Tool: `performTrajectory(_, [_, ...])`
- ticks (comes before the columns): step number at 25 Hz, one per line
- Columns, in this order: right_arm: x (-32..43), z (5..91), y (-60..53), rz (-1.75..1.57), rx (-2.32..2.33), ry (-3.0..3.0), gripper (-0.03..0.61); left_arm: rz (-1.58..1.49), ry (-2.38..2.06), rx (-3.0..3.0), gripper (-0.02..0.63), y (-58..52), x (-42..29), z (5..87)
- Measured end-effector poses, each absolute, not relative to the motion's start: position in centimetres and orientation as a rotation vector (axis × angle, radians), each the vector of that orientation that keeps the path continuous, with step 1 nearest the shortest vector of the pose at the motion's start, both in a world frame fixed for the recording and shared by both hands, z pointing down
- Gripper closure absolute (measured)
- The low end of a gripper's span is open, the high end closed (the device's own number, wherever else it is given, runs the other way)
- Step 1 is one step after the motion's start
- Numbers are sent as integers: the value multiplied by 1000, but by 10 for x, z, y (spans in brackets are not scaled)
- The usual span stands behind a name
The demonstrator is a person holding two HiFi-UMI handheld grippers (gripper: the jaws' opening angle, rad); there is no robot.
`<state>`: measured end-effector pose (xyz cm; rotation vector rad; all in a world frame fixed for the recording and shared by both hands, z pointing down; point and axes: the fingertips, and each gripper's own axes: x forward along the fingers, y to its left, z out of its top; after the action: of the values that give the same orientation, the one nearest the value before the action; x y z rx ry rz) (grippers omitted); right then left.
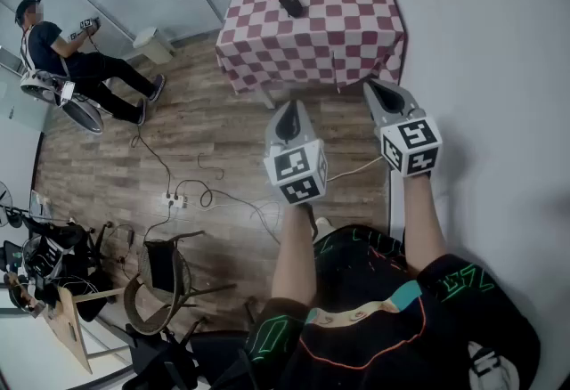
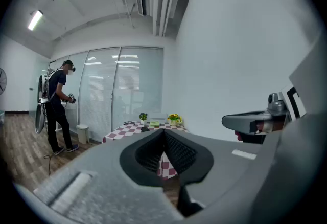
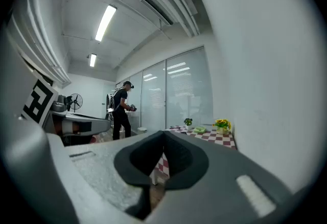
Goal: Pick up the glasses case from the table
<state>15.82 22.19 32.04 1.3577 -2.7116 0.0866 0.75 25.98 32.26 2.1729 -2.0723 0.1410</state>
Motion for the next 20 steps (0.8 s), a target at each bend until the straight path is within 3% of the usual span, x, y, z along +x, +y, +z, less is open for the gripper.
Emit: performTrajectory(20, [139,372,147,307,1406,-2630,574,169,-1986,2061,604,186,-34,376])
